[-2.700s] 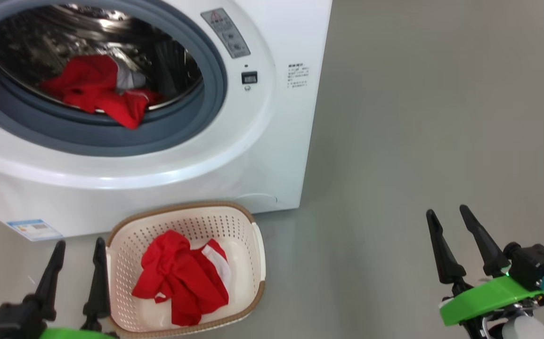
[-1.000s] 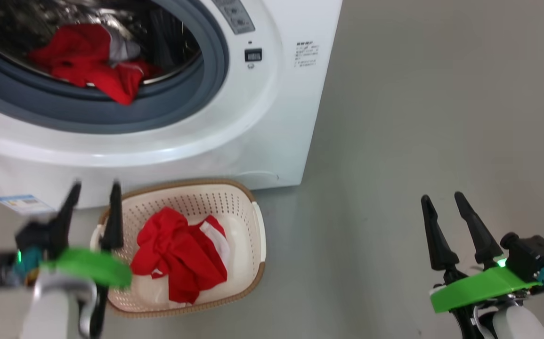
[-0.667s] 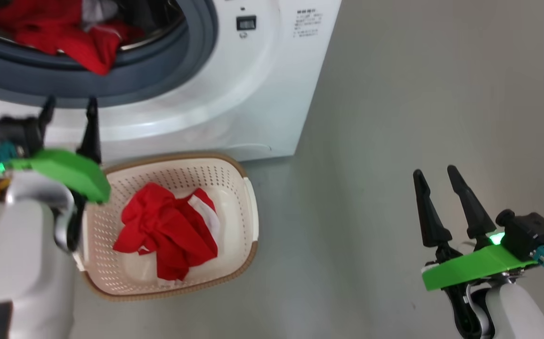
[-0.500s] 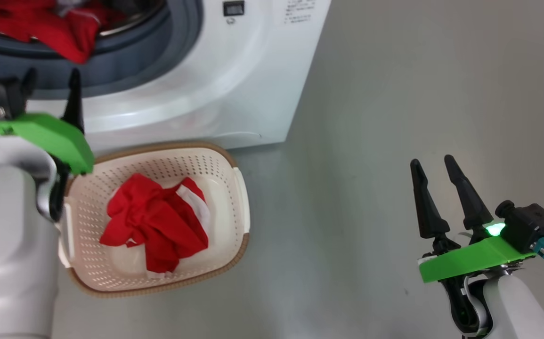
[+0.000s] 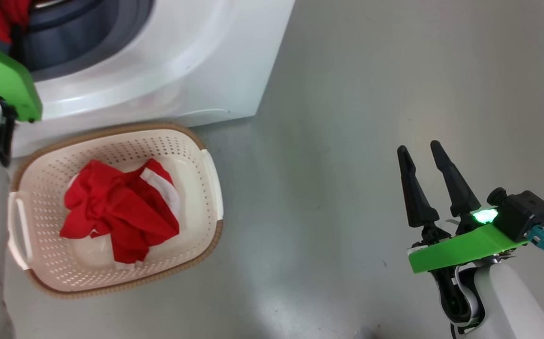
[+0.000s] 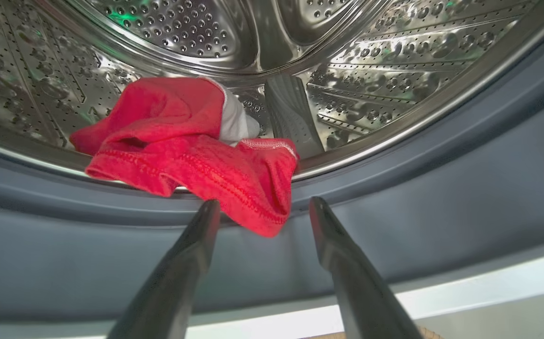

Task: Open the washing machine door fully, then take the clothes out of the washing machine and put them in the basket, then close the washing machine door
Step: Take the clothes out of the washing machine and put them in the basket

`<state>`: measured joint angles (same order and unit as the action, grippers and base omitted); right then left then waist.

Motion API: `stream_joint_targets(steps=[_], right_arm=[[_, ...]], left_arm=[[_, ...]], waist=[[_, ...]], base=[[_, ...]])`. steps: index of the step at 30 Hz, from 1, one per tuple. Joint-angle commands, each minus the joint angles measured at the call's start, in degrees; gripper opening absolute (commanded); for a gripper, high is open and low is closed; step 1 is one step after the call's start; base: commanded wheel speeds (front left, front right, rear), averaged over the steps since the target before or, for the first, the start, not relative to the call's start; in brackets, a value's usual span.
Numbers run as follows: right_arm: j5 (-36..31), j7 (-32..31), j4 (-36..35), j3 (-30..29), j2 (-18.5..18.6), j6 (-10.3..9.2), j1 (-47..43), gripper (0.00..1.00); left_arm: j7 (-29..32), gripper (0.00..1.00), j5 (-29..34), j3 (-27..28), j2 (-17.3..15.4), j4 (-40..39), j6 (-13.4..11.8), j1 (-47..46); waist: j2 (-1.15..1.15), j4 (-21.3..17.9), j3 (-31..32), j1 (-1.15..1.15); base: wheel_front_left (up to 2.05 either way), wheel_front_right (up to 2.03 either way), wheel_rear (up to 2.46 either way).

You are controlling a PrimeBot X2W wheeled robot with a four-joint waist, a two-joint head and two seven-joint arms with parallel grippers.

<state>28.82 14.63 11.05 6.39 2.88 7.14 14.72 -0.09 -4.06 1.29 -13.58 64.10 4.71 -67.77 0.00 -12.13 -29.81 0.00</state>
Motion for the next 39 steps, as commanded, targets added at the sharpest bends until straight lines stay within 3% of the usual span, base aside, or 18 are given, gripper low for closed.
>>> stream_joint_targets(steps=[1,9,22,23,24,25,27,39], right_arm=[[0.46,0.37,-1.37,1.53,0.00,0.35,0.51,1.00],[1.59,0.37,-1.83,1.95,0.00,0.35,1.40,1.00],[2.47,0.37,-2.23,2.07,0.00,0.35,1.87,1.00],[2.51,0.37,-2.24,2.07,0.00,0.35,1.92,1.00],[2.54,0.37,-2.27,2.06,0.00,0.35,1.95,1.00],[2.55,0.37,-2.30,2.02,0.00,0.35,1.95,1.00],[2.50,0.37,-2.32,1.95,0.00,0.35,1.92,1.00],[1.75,0.37,-1.72,0.98,0.00,0.35,1.44,1.00]], left_arm=[[-0.22,1.00,0.75,0.13,-3.14,-0.10,-0.86,-1.62],[-1.14,1.00,1.79,-1.39,-5.93,5.28,-1.93,-6.01],[-2.82,1.00,1.41,-2.73,-7.45,8.46,-2.27,-7.80],[-3.08,0.95,1.31,-2.77,-7.53,8.56,-2.33,-7.85],[-3.35,0.74,1.21,-2.81,-7.59,8.65,-2.33,-7.92],[-3.63,0.44,1.15,-2.91,-7.60,8.72,-2.31,-7.95],[-3.98,0.00,1.00,-3.08,-7.52,8.88,-2.32,-8.04],[-11.24,0.00,-1.57,-2.68,-5.81,9.29,-1.34,-5.68]], waist=[[0.00,-1.27,-1.25,0.00],[0.00,-3.49,-3.65,0.00],[0.00,-4.75,-5.05,0.00],[0.00,-4.79,-5.06,0.00],[0.00,-4.80,-5.07,0.00],[0.00,-4.79,-5.05,0.00],[0.00,-4.73,-4.98,0.00],[0.00,-3.26,-1.89,0.00]], base=[[0.00,0.00,0.00],[0.00,0.00,0.00],[0.00,0.00,0.00],[0.00,0.00,0.00],[0.00,0.00,0.00],[0.00,0.00,0.00],[0.00,0.00,0.00],[0.00,0.00,0.00]])
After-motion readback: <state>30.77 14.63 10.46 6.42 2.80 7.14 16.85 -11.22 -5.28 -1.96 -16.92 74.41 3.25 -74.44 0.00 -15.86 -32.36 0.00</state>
